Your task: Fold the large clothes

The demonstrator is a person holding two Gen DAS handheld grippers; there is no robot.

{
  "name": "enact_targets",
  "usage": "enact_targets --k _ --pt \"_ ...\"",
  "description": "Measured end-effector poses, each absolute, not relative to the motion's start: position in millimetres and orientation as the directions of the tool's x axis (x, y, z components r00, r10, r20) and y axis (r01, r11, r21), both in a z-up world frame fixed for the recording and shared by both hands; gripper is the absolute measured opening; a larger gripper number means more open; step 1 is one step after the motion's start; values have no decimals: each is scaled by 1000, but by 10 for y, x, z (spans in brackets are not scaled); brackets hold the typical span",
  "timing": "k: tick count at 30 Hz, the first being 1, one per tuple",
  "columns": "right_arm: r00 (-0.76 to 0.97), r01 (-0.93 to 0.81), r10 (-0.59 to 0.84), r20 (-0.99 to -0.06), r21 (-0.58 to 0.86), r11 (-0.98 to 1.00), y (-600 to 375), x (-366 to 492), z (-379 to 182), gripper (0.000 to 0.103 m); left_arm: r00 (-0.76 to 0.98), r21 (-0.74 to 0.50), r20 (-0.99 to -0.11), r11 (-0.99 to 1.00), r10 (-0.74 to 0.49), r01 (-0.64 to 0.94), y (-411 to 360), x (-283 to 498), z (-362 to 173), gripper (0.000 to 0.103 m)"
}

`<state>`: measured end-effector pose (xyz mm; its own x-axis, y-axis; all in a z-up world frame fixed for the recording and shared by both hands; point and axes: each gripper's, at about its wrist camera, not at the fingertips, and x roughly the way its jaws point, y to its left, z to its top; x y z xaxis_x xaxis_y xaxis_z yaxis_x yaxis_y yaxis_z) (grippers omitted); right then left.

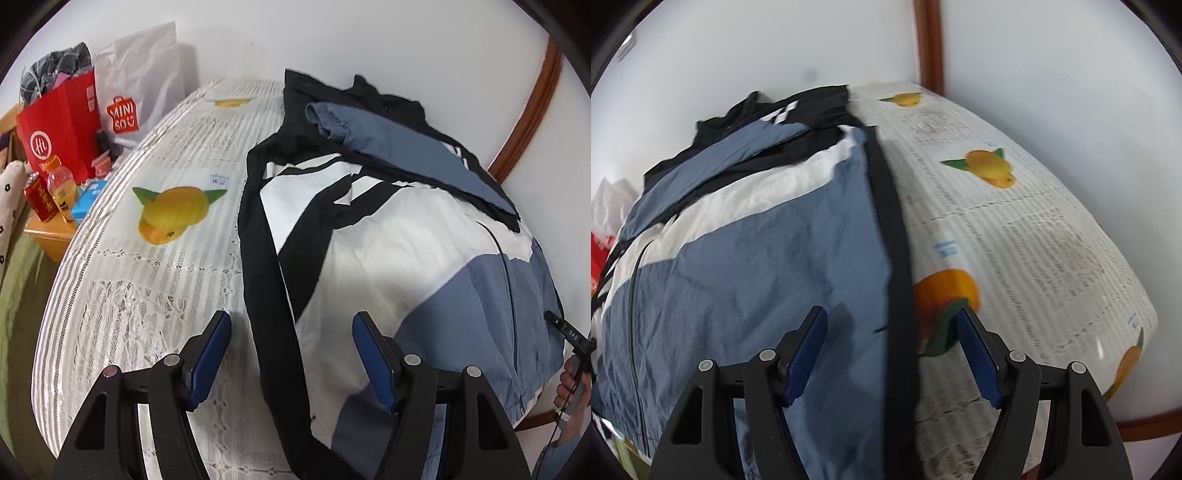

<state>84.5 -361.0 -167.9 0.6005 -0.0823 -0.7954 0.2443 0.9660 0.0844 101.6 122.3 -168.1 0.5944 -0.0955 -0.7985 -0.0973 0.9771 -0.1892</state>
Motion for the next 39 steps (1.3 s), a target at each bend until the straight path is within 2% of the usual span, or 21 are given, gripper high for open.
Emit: enact_targets --k 4,7,8,9,10,11,12,13,17,28,32,39 --pt "623 216 -110 -775 34 976 -3422 850 -1702 66 603 -191 -790 979 -113 -66 1111 966 -1703 66" --pt "638 216 -127 -759 18 976 -3319 838 -1702 52 609 -127 -791 990 -66 -57 968 964 -1725 65" --pt "642 214 -125 -756 20 977 -3297 834 -1699 43 610 -107 -791 993 -50 -57 934 969 -1728 62" --pt "645 214 -126 -754 21 977 -3278 831 -1696 28 612 -97 -790 994 -43 -55 921 971 -1728 52" --pt "646 218 -129 -752 21 976 -3264 826 -1691 19 614 -83 -789 995 -31 -57 898 968 -1723 45" --pt "646 219 -122 -754 29 975 -3260 820 -1684 9 612 -77 -791 995 -22 -64 905 962 -1716 32" --pt "647 213 -105 -756 48 976 -3258 808 -1675 7 607 -77 -794 994 -18 -71 921 953 -1708 13" --pt "650 213 -95 -754 60 975 -3257 768 -1657 6 600 -77 -800 994 -14 -79 946 939 -1695 7" --pt "686 200 -85 -723 75 977 -3211 537 -1513 4 641 -88 -767 993 -17 -79 1091 737 -1508 5" --pt "799 122 -25 -601 122 985 -3118 -116 -886 4 781 -217 -618 975 -95 -53 1392 200 -955 5" --pt "825 116 1 -565 171 978 -3196 -131 -718 4 808 -245 -582 967 -93 -65 1482 233 -883 5" --pt "848 112 11 -531 199 974 -3276 180 -577 4 840 -222 -539 972 -60 -73 1472 447 -796 5"
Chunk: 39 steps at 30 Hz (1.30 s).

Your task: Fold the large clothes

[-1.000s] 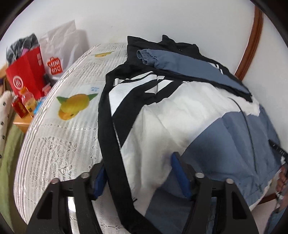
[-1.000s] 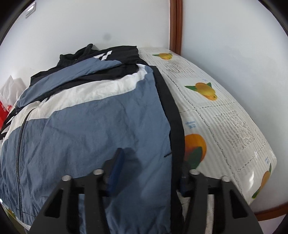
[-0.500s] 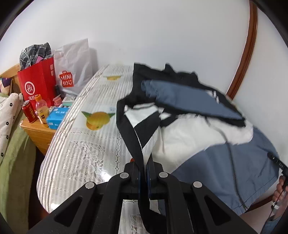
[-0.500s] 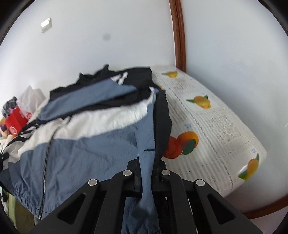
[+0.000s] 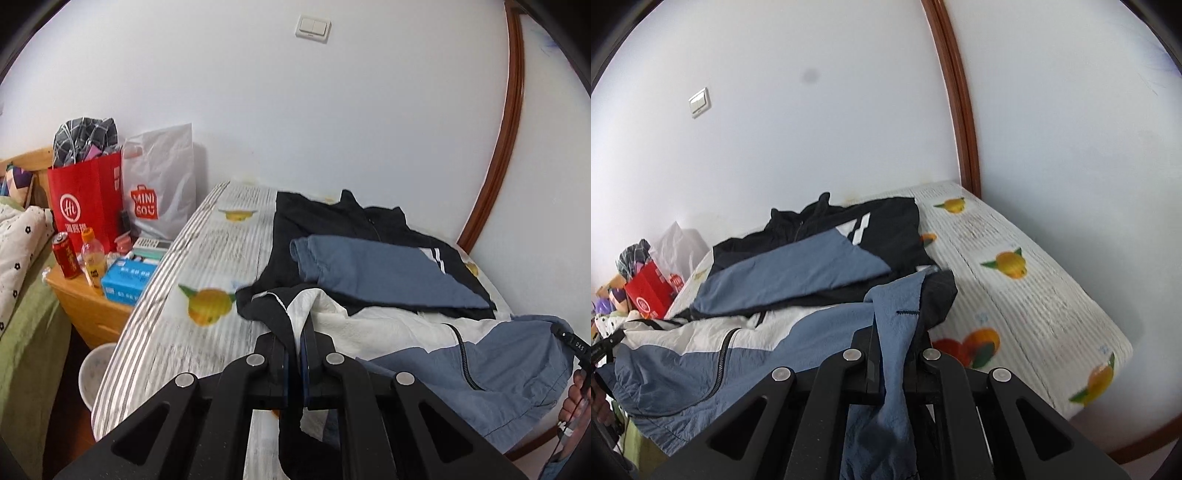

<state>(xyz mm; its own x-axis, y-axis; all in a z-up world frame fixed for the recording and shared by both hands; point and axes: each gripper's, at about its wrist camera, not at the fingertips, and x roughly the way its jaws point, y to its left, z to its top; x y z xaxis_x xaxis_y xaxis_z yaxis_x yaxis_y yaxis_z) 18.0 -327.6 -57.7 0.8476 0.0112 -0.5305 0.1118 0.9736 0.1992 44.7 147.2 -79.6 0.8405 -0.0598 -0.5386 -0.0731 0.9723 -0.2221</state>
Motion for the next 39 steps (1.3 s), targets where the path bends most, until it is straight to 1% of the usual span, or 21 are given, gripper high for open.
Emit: enact_targets --k 5,9,16,19,21,27,33,34,36,37,38,39 --pt "856 113 6 -517 199 974 -3251 481 -461 4 851 -226 -523 969 -34 -100 1500 722 -682 5" --pt "863 111 6 -506 201 973 -3236 881 -357 4 848 -212 -530 970 -12 -118 1491 1003 -638 5" --pt "856 106 28 -515 229 967 -3172 1591 -399 4 826 -173 -563 972 32 -156 1483 1655 -691 5" --pt "849 107 14 -528 198 974 -3122 1869 -504 4 799 -112 -594 973 96 -200 1454 1941 -831 6" --pt "841 115 -17 -541 147 982 -3069 2027 -598 5 786 -94 -609 974 108 -207 1451 2061 -918 7" --pt "763 146 -71 -643 64 987 -3034 2500 -1072 5 712 -52 -689 971 134 -233 1472 2392 -1283 9" --pt "701 173 -80 -709 59 983 -3089 2672 -1404 6 674 -87 -733 970 92 -227 1548 2466 -1485 11" --pt "699 173 -81 -711 58 983 -3093 2659 -1418 6 663 -92 -744 970 84 -226 1555 2460 -1494 14" --pt "689 165 -77 -720 52 985 -3071 2635 -1409 14 650 -98 -756 971 70 -218 1561 2444 -1488 18" --pt "685 146 -65 -726 50 988 -3053 2586 -1370 17 647 -108 -761 972 55 -210 1570 2415 -1472 23" --pt "688 124 -49 -724 51 991 -3036 2535 -1324 28 648 -125 -761 972 36 -201 1584 2367 -1444 26" --pt "701 95 -30 -712 52 994 -3020 2432 -1254 43 653 -142 -757 971 18 -192 1602 2301 -1412 35"
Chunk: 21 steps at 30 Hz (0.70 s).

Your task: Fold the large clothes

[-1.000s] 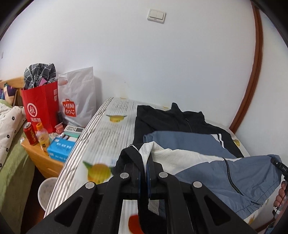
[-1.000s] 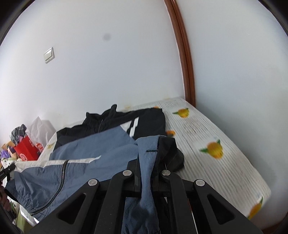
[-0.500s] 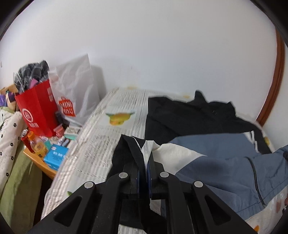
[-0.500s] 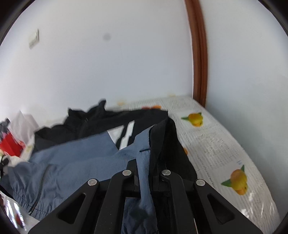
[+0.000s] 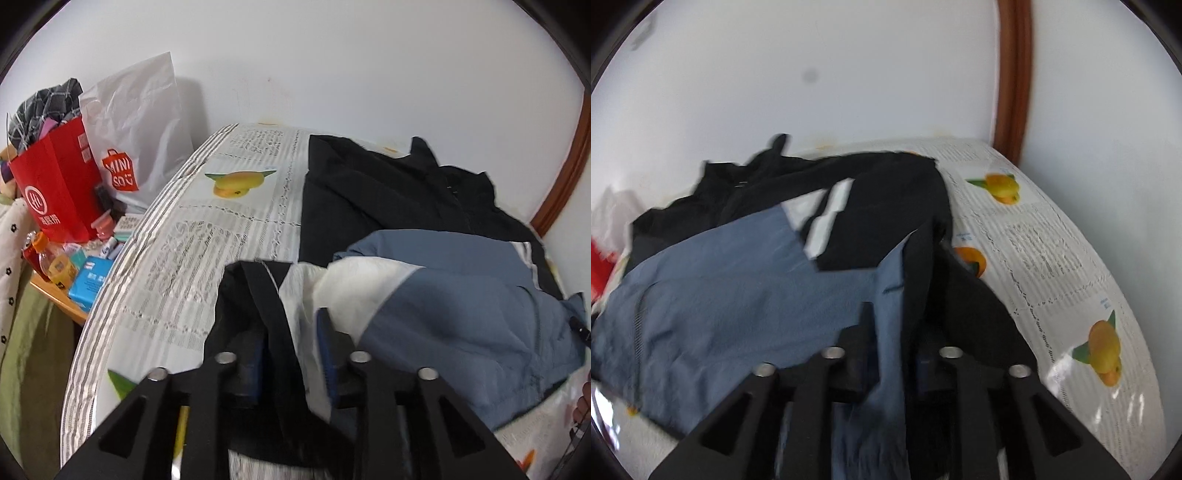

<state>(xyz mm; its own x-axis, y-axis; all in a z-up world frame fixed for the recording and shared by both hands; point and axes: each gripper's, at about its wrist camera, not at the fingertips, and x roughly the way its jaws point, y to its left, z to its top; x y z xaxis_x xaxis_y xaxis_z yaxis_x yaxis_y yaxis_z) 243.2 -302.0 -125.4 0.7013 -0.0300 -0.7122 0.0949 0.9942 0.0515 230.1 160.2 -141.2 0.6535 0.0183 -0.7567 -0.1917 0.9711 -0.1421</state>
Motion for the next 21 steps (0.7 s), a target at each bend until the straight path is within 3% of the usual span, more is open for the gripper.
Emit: enact_targets --k 1,3,9,21 --pt "714 79 -22 -700 50 996 -3019 2354 -1200 49 658 -151 -753 971 9 -187 1613 2264 -1394 44" --pt "755 61 -21 -656 38 997 -3043 2134 -1065 53 676 -178 -736 968 -12 -177 1653 2114 -1364 52" --pt "743 192 -140 -654 9 981 -3479 1782 -954 53 684 -221 -729 958 -38 -182 1809 1738 -1439 52" --pt "661 177 -27 -750 120 977 -3660 1982 -1427 53 641 -212 -766 959 -43 -189 1855 1743 -1652 53"
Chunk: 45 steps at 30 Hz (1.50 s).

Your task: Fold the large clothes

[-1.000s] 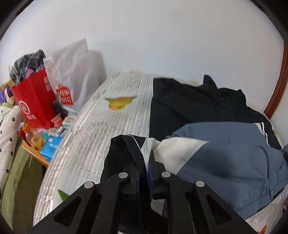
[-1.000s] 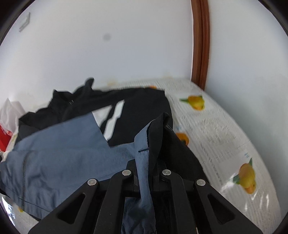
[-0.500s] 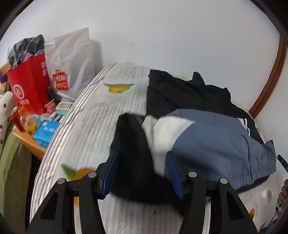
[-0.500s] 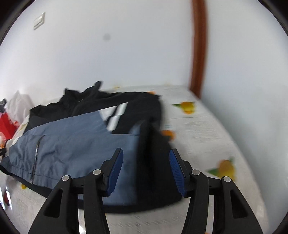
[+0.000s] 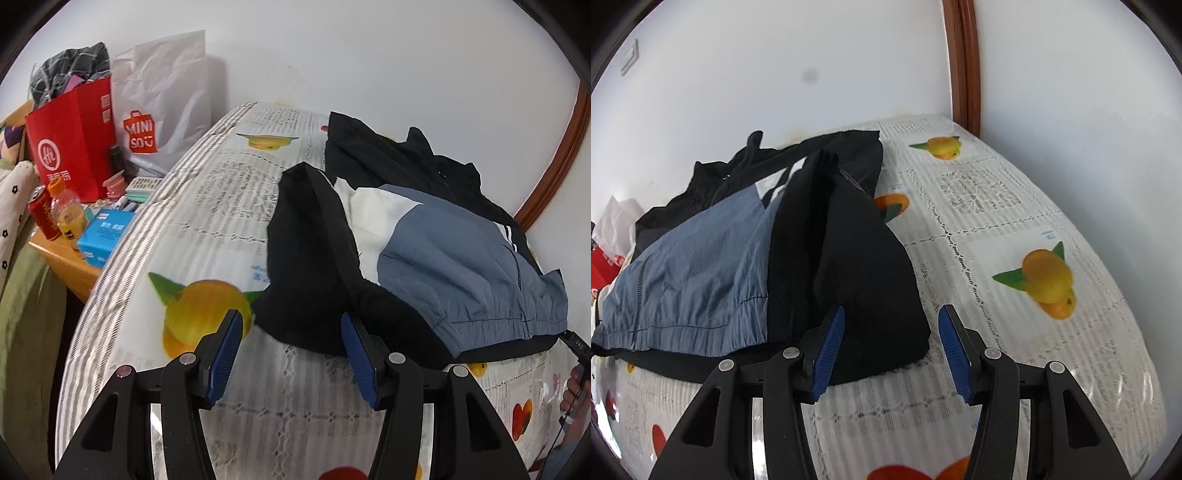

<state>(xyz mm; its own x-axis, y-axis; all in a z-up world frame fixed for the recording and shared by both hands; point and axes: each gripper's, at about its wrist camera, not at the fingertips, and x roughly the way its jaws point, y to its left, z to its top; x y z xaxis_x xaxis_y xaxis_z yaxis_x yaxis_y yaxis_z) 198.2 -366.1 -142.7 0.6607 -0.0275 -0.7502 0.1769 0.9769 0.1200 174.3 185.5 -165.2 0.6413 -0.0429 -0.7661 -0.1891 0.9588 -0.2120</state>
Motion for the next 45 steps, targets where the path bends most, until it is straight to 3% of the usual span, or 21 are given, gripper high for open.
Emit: enact_targets --k 5,9,10,11,13,17,28,32,35,38,40,45 --pt "645 175 -5 -764 141 974 -3687 2092 -1521 50 635 -239 -770 951 -63 -195 1828 1884 -1721 52" --pt "643 151 31 -765 167 974 -3687 2126 -1544 21 636 -250 -768 947 -69 -200 1782 1889 -1743 31" --pt "644 156 14 -765 150 976 -3675 2125 -1542 17 643 -248 -764 947 -62 -204 1776 1871 -1735 21" --pt "647 153 7 -762 139 978 -3663 2123 -1536 12 652 -248 -756 947 -58 -204 1771 1846 -1720 19" --pt "655 151 6 -756 139 979 -3672 2091 -1512 8 659 -261 -749 946 -74 -191 1754 1788 -1689 12" --pt "663 153 13 -749 152 976 -3669 1991 -1444 5 664 -245 -745 954 -71 -173 1719 1691 -1625 11" --pt "645 142 -22 -764 92 986 -3600 1621 -1393 5 654 -256 -750 956 -104 -141 1650 1240 -1642 12" --pt "619 168 -92 -780 17 986 -3587 1596 -1408 10 658 -236 -747 962 -90 -137 1623 1228 -1624 16" --pt "630 186 -140 -764 -26 982 -3566 1516 -1284 22 672 -243 -736 959 -85 -145 1643 1172 -1580 22" --pt "679 176 -146 -719 -33 984 -3487 1387 -1082 45 693 -277 -713 951 -108 -137 1696 1115 -1518 41" --pt "706 153 -129 -697 -28 988 -3391 1350 -959 46 714 -296 -689 947 -121 -125 1710 1058 -1458 48" --pt "740 84 -53 -671 14 996 -3144 1424 -818 46 753 -363 -629 929 -193 -66 1675 952 -1298 54"
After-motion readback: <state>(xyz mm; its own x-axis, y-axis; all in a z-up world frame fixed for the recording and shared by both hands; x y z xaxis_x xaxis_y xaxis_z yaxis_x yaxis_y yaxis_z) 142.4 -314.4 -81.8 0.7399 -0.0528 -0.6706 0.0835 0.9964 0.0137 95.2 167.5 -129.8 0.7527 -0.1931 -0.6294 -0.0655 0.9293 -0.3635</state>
